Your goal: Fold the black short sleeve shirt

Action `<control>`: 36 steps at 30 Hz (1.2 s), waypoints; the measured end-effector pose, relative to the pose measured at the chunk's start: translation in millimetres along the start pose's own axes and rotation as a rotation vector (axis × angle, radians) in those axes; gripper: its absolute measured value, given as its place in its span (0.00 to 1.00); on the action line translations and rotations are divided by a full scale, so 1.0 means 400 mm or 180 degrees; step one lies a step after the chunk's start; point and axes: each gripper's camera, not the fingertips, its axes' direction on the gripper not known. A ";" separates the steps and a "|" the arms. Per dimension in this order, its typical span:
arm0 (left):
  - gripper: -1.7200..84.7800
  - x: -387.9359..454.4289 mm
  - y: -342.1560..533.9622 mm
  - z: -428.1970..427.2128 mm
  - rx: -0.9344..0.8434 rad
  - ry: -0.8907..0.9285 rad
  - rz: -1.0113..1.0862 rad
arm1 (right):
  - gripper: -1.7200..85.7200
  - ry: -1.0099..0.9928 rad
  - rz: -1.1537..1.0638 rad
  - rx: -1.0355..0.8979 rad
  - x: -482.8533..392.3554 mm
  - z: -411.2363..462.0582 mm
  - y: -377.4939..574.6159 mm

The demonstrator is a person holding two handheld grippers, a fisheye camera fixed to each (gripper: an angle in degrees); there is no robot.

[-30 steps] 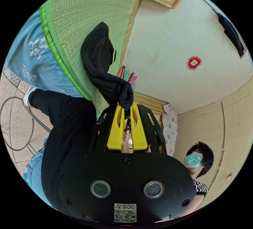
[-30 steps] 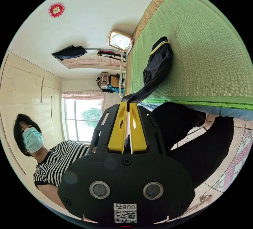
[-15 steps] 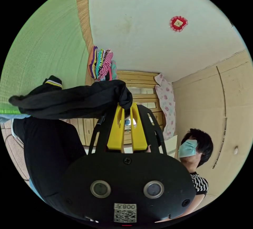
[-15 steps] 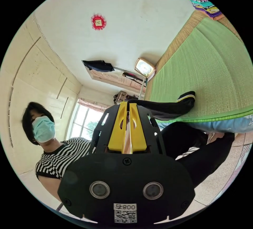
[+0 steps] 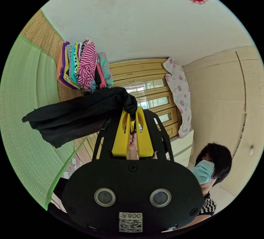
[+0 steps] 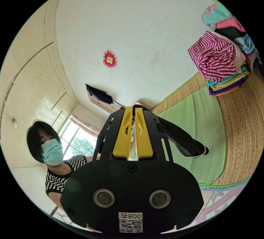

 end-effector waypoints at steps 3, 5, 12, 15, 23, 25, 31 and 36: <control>0.07 -0.094 -0.103 0.130 -0.0142 0.0039 0.0140 | 0.03 0.0207 -0.0136 0.0072 -0.017 -0.114 -0.093; 0.07 -0.202 -0.147 0.229 -0.0304 0.0012 0.0177 | 0.03 0.0470 -0.0161 0.0118 -0.010 -0.206 -0.127; 0.07 -0.775 -0.082 0.440 -0.0756 -0.0400 -0.0640 | 0.03 0.0900 0.0686 0.0167 0.251 -0.450 -0.031; 0.07 -1.073 0.015 0.500 -0.0931 -0.0473 -0.1427 | 0.03 0.1020 0.1411 0.0240 0.410 -0.555 0.076; 0.06 -1.413 0.046 0.606 -0.1390 -0.0550 -0.1603 | 0.03 0.1059 0.1976 0.0549 0.503 -0.762 0.213; 0.06 -1.462 0.036 0.611 -0.1423 -0.0582 -0.1611 | 0.03 0.1086 0.2006 0.0547 0.500 -0.780 0.210; 0.07 -1.633 0.019 0.579 -0.1421 -0.0557 -0.1788 | 0.03 0.1110 0.2099 0.0660 0.490 -0.827 0.210; 0.06 -1.728 0.001 0.552 -0.1474 -0.0498 -0.1828 | 0.03 0.1173 0.2098 0.0746 0.468 -0.855 0.194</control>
